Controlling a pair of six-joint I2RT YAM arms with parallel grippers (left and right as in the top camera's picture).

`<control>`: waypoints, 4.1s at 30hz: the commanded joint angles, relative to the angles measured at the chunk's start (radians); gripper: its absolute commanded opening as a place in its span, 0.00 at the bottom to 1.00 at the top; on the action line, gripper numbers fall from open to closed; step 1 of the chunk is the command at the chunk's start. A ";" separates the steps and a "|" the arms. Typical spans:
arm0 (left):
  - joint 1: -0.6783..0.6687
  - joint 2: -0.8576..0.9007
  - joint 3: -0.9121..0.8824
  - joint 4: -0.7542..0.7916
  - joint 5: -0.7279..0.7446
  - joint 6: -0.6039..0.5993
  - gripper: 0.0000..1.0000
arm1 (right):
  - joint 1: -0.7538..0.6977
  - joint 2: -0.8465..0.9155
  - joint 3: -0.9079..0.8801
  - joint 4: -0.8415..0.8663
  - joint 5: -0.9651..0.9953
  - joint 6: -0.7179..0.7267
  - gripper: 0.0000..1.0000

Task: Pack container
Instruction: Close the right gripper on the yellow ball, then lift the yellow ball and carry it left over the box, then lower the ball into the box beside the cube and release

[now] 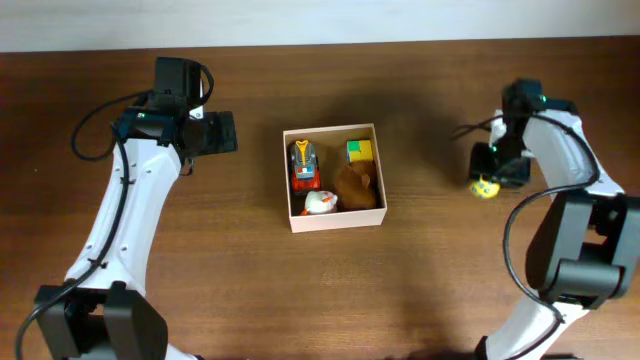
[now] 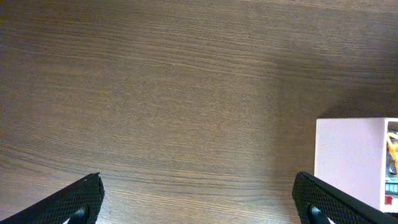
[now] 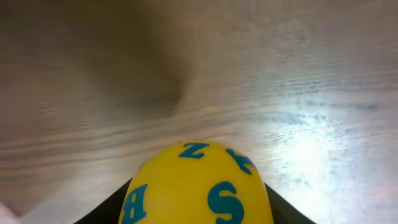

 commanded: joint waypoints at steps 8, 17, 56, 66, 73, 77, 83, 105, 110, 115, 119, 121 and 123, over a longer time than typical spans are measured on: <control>0.000 -0.022 0.011 -0.001 -0.004 -0.013 0.99 | 0.210 0.006 0.307 -0.142 -0.021 0.007 0.51; 0.000 -0.022 0.011 -0.001 -0.004 -0.013 0.99 | 0.412 0.005 0.478 -0.200 -0.035 0.007 0.49; 0.000 -0.022 0.011 -0.001 -0.003 -0.013 0.99 | 0.656 0.171 0.424 0.024 -0.011 0.006 0.47; 0.000 -0.022 0.011 -0.001 -0.004 -0.013 0.99 | 0.656 0.171 0.423 0.034 -0.011 0.006 0.84; 0.000 -0.022 0.011 -0.001 -0.004 -0.013 0.99 | 0.656 0.171 0.423 0.033 -0.011 0.005 0.84; 0.000 -0.022 0.011 -0.001 -0.003 -0.013 0.99 | 0.656 0.171 0.423 0.027 -0.011 0.003 0.84; 0.000 -0.022 0.011 -0.001 -0.003 -0.013 0.99 | 0.656 0.160 0.424 0.005 0.047 0.004 0.79; 0.000 -0.022 0.011 -0.001 -0.003 -0.013 0.99 | 0.318 -0.087 0.423 -0.085 0.093 0.046 0.99; 0.000 -0.022 0.011 -0.001 -0.003 -0.013 0.99 | 0.298 -0.086 0.423 -0.085 0.093 0.045 0.99; 0.000 -0.022 0.011 -0.001 -0.003 -0.013 0.99 | 0.298 -0.085 0.423 -0.085 0.093 0.045 0.99; 0.000 -0.022 0.011 -0.001 -0.004 -0.013 0.99 | 0.298 -0.085 0.423 -0.085 0.093 0.045 0.99; 0.000 -0.022 0.011 -0.001 -0.004 -0.013 0.99 | 0.298 -0.085 0.423 -0.085 0.093 0.045 0.99; 0.000 -0.022 0.011 -0.001 -0.003 -0.013 0.99 | 0.298 -0.085 0.423 -0.085 0.093 0.045 0.99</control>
